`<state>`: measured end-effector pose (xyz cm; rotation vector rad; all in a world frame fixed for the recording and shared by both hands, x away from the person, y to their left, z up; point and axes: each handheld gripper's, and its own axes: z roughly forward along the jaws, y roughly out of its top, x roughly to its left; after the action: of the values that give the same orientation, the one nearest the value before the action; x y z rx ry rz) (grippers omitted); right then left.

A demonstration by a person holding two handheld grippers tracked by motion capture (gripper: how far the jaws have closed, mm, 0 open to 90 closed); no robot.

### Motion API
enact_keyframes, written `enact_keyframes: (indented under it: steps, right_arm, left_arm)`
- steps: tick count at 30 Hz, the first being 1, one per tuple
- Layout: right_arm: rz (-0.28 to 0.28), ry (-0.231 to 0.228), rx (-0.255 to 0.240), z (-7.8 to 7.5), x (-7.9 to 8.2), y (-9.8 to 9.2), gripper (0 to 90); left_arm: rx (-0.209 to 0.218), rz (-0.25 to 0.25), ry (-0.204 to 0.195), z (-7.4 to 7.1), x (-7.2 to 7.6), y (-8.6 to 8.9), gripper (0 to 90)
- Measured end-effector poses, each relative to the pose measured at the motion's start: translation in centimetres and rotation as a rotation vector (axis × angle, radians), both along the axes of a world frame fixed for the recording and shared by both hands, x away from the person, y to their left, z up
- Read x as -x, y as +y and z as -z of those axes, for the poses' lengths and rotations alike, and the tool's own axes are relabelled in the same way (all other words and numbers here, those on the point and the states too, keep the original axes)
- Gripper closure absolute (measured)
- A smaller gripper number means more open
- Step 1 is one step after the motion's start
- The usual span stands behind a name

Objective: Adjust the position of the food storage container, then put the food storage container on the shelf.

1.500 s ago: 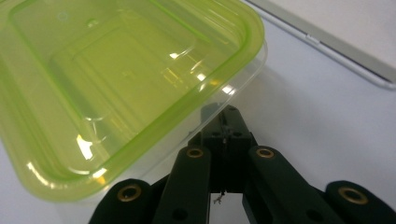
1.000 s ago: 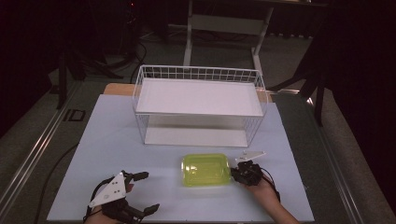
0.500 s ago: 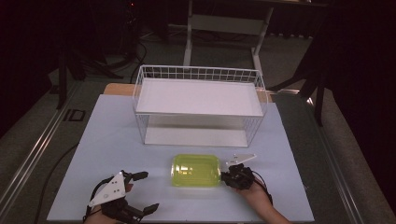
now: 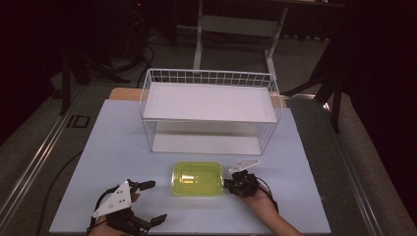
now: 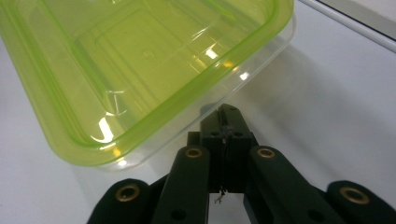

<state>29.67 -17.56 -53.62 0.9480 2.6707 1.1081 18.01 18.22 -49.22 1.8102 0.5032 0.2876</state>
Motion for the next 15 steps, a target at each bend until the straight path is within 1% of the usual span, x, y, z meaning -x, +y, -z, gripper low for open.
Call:
enact_keyframes:
  steps: [3,4,5,6,7,8,10,11,12,13,14,15]
  right_arm:
    - [0.008,-0.019,0.002,-0.2,0.2,-0.6,87.6]
    - [0.008,-0.019,0.002,-0.2,0.2,-0.6,87.6]
    - [0.025,-0.035,0.003,-0.5,0.3,-1.2,86.4]
    - [0.039,-0.038,0.000,-0.7,0.4,-1.6,85.1]
    - [0.039,-0.038,0.000,-0.7,0.4,-1.6,85.1]
    - [0.056,-0.066,0.008,-1.3,0.5,-2.3,82.7]
    - [0.067,-0.089,0.002,-1.8,0.7,-2.8,78.5]
    - [0.067,-0.089,0.002,-1.8,0.7,-2.8,78.5]
    - [0.077,-0.132,-0.028,-3.2,1.5,-3.8,65.8]
    - [0.077,-0.136,-0.045,-3.6,1.7,-4.0,61.5]
    - [0.074,-0.145,-0.064,-4.1,2.0,-4.2,53.3]
    - [0.074,-0.152,-0.073,-4.6,2.2,-4.2,47.5]
  left_arm:
    - [0.004,-0.004,0.007,0.0,0.0,0.1,2.3]
    - [0.004,-0.004,0.007,0.0,0.0,0.1,2.4]
    - [0.008,-0.007,0.008,0.0,-0.1,0.1,2.3]
    - [0.008,-0.011,0.009,0.0,-0.1,0.1,2.3]
    - [0.014,-0.012,0.010,0.0,-0.1,0.1,2.3]
    - [0.016,-0.014,0.010,0.0,-0.1,0.1,2.3]
    - [0.015,-0.016,0.008,-0.2,-0.2,0.1,2.3]
    - [0.015,-0.016,0.008,-0.2,-0.2,0.1,2.3]
    - [0.015,-0.021,0.010,-0.5,-0.3,0.0,2.3]
    - [0.013,-0.024,0.006,-0.7,-0.3,-0.1,2.3]
    - [0.013,-0.032,0.010,-0.8,-0.3,-0.1,2.3]
    - [0.009,-0.030,0.012,-1.0,-0.4,-0.2,2.3]
